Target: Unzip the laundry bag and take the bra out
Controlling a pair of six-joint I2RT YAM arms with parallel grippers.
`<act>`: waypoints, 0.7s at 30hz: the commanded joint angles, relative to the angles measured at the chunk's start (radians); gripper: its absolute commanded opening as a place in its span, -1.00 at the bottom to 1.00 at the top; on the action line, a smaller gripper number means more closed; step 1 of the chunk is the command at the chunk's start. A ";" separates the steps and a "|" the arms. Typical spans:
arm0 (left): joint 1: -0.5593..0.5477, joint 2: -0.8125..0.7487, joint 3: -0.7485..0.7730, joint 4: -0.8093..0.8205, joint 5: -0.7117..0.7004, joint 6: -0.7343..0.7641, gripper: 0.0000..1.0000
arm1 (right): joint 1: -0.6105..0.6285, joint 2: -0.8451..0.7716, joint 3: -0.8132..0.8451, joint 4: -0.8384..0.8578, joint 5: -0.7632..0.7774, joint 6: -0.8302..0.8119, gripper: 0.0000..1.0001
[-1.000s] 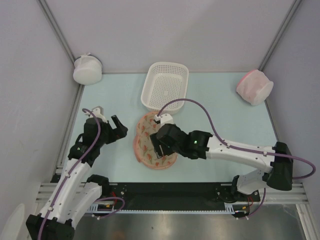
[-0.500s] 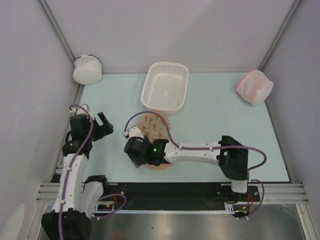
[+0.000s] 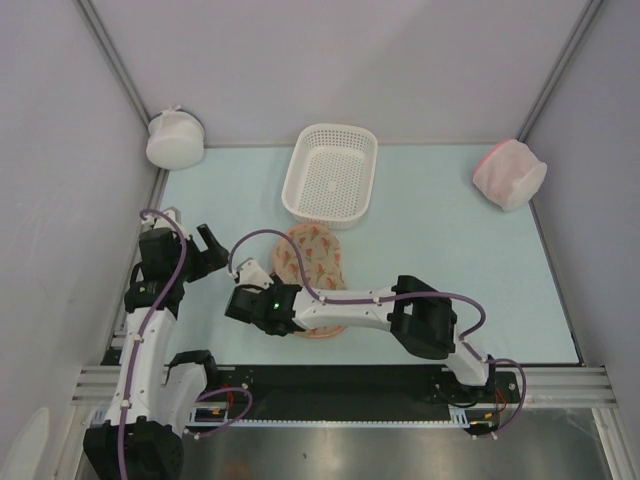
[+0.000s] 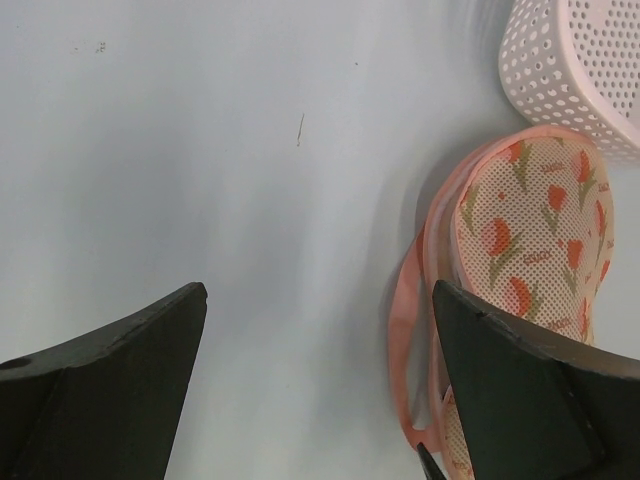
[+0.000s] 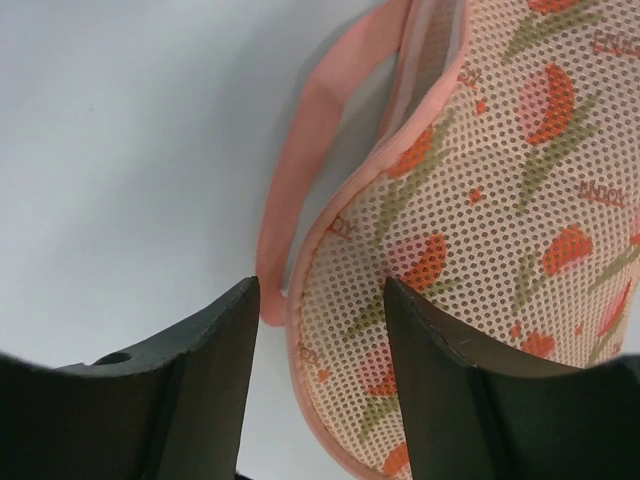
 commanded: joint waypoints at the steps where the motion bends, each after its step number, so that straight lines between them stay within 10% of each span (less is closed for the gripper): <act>1: 0.009 -0.006 0.029 0.039 0.028 0.016 0.99 | 0.008 0.028 0.052 -0.076 0.125 -0.009 0.13; 10: 0.010 -0.008 0.029 0.042 0.037 0.016 0.99 | 0.001 0.062 0.076 -0.113 0.161 -0.010 -0.06; 16: 0.010 -0.008 0.029 0.043 0.039 0.015 0.99 | -0.024 0.024 0.066 -0.093 0.103 0.011 -0.93; 21: 0.010 -0.009 0.029 0.043 0.042 0.015 0.99 | -0.059 -0.073 0.012 0.000 -0.052 0.019 -1.00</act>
